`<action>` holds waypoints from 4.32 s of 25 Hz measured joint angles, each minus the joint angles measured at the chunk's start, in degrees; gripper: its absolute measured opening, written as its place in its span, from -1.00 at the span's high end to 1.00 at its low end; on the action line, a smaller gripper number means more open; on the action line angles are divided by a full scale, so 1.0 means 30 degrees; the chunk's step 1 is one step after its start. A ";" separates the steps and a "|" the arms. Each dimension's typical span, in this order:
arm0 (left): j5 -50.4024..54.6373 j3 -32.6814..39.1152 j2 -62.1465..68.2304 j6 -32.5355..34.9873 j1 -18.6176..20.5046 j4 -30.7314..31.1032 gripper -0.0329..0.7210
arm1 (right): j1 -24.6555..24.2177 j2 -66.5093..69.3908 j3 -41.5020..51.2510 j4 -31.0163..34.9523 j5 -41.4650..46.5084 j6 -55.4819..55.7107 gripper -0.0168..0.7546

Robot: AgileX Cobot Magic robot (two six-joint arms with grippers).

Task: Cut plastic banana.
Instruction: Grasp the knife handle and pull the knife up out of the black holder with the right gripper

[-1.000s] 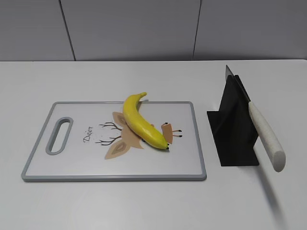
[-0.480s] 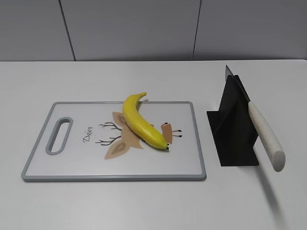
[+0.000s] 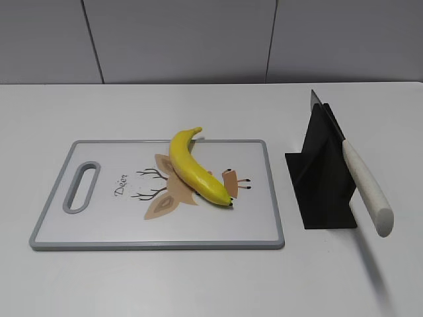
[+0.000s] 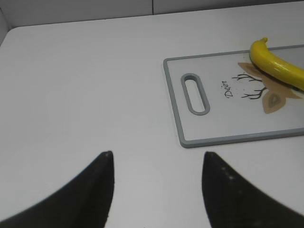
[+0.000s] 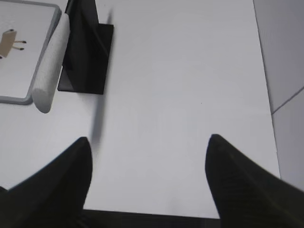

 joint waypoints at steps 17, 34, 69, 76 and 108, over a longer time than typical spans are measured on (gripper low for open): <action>0.0000 0.0000 0.0000 0.0000 0.0000 0.0000 -0.61 | 0.0000 0.9606 -0.3677 0.2656 0.1650 -0.0403 -0.54; 0.0000 0.0000 0.0000 0.0000 0.0000 0.0000 -0.61 | 0.4294 1.6136 -0.6511 0.2445 0.1361 0.1880 -0.40; 0.0000 0.0000 0.0000 0.0000 0.0000 0.0000 -0.61 | 0.7339 2.3942 -0.6532 -0.0437 -0.1798 0.6147 0.44; 0.0000 0.0000 0.0000 0.0000 0.0000 -0.0022 -0.61 | 0.7337 2.3871 -0.6594 -0.0437 -0.1798 0.6372 0.44; -0.0415 -0.0385 0.0681 0.0457 -0.0017 -0.0194 -0.61 | 0.7391 1.8806 -0.9117 0.1094 -0.0665 -0.5711 0.49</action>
